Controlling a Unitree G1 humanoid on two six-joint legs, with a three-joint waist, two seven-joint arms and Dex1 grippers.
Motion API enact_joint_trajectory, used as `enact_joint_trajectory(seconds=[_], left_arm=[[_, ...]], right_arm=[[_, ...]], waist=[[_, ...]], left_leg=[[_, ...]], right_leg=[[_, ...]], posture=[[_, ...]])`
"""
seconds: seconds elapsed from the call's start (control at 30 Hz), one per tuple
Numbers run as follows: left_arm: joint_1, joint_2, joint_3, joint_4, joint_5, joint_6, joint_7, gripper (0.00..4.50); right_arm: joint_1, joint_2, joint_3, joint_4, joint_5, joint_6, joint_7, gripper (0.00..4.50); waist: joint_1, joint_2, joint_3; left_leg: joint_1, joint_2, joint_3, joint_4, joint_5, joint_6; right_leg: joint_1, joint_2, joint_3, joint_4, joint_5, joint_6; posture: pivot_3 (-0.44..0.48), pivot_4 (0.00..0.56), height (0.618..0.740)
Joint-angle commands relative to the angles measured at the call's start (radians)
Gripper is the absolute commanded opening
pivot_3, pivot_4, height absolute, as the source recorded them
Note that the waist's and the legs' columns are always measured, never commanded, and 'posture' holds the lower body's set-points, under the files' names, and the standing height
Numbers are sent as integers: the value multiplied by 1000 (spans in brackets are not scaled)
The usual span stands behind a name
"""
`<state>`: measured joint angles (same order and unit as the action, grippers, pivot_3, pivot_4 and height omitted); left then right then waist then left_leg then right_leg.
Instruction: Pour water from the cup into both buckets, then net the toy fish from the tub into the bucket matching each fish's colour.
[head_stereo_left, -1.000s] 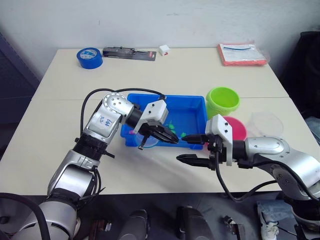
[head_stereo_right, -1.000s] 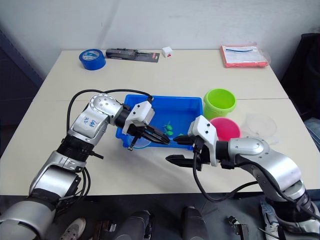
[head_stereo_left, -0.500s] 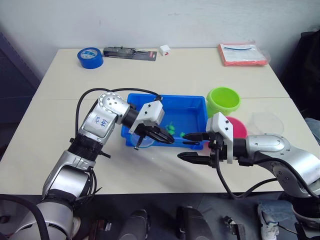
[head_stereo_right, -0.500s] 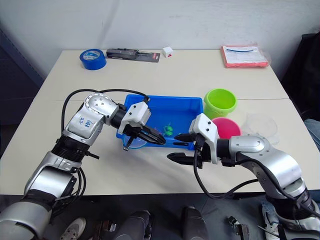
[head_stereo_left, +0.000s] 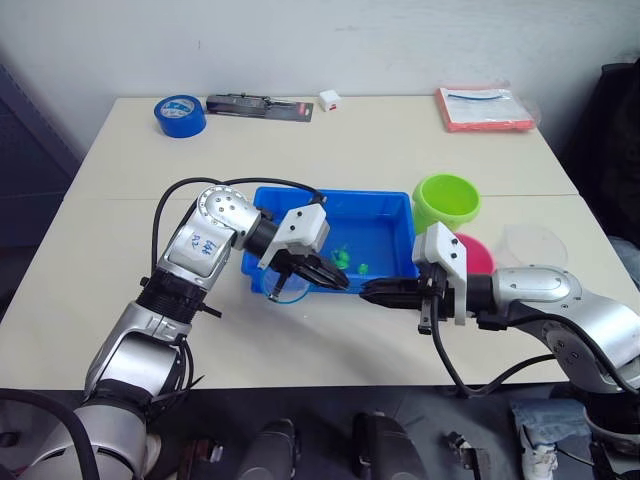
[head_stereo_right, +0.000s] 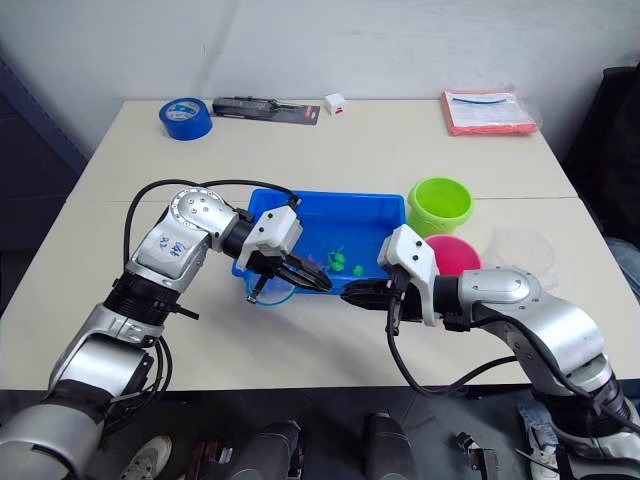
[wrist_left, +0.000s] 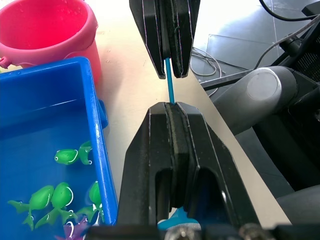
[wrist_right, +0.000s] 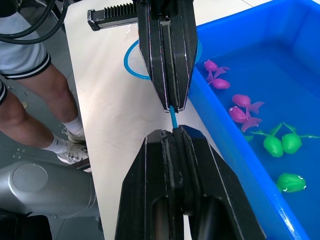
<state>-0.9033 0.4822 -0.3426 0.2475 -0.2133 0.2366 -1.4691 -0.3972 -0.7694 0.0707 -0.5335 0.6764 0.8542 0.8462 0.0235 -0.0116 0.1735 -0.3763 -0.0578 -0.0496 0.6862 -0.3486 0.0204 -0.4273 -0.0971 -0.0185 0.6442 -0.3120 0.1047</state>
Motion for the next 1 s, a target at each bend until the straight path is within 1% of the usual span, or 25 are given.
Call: enact_joint_trajectory(seconds=[0.03, 0.23, 0.3, 0.4, 0.47, 0.53, 0.67, 0.8, 0.93, 1.0], left_arm=[[6, 10, -1, -28, 8, -5, -10, 0], [3, 10, -2, -23, 14, 0, -2, 0], [-3, 14, -5, -17, 12, 27, -7, 0], [-15, 18, 10, -16, 10, 52, 10, 992], [-27, 23, 51, -29, -27, 88, 13, 1880], [-61, 46, 109, -40, -90, 181, 0, 2731], [-114, 104, 209, -30, -157, 285, 23, 2731], [-156, 220, 327, 38, -174, 342, 75, 2786], [-157, 306, 391, 80, -175, 372, 113, 2786], [-113, 359, 408, 64, -182, 397, 104, 2786]], right_arm=[[-6, -18, -29, -24, 10, -4, 9, 799], [-3, -24, -34, -27, 15, -2, 15, 799], [-2, -26, -35, -27, 17, -2, 17, 799], [0, -30, -36, -29, 20, -3, 21, 799], [2, -34, -35, -30, 20, -5, 23, 799], [6, -35, -35, -30, 18, -6, 22, 799], [15, -35, -38, -31, 15, -6, 16, 799], [31, -39, -48, -35, 10, -9, 8, 799], [30, -44, -65, -29, 10, -9, 1, 799], [17, -51, -85, -17, 9, -7, -4, 799]], waist=[[0, 0, 0], [0, 0, 0], [0, 0, 0], [0, 0, 0], [0, 0, 0], [0, 0, 0], [-2, 0, 0], [-4, 0, 0], [-6, 0, 0], [-6, 0, 0]], left_leg=[[0, 0, 0, 0, 0, 0], [0, 0, 0, 0, 0, 0], [0, 0, 0, 0, 0, 0], [0, 0, 0, 0, 0, 0], [0, 0, 0, 0, 0, 0], [0, 0, 0, 0, 0, 0], [0, 0, 0, 0, 0, 0], [0, 0, 0, -1, 0, 0], [0, 0, -1, -1, 0, 0], [0, 0, -1, -1, 0, 0]], right_leg=[[0, 0, 0, 0, 0, 0], [0, 0, 0, 0, 0, 0], [0, 0, 0, 0, 0, 0], [0, 0, 0, 0, 0, 0], [0, 0, 0, 0, 0, 0], [0, 0, 0, 0, 0, 0], [0, 0, 0, 0, 0, 0], [-1, 0, 0, 0, 0, 0], [-1, 0, 0, 1, 0, 0], [-1, 0, 0, 0, 0, 0]], posture=[[0, 150, 737], [0, 150, 737], [0, 150, 737], [0, 150, 737], [0, 150, 737], [0, 150, 737], [0, 150, 737], [0, 150, 737], [0, 150, 737], [0, 150, 737]])
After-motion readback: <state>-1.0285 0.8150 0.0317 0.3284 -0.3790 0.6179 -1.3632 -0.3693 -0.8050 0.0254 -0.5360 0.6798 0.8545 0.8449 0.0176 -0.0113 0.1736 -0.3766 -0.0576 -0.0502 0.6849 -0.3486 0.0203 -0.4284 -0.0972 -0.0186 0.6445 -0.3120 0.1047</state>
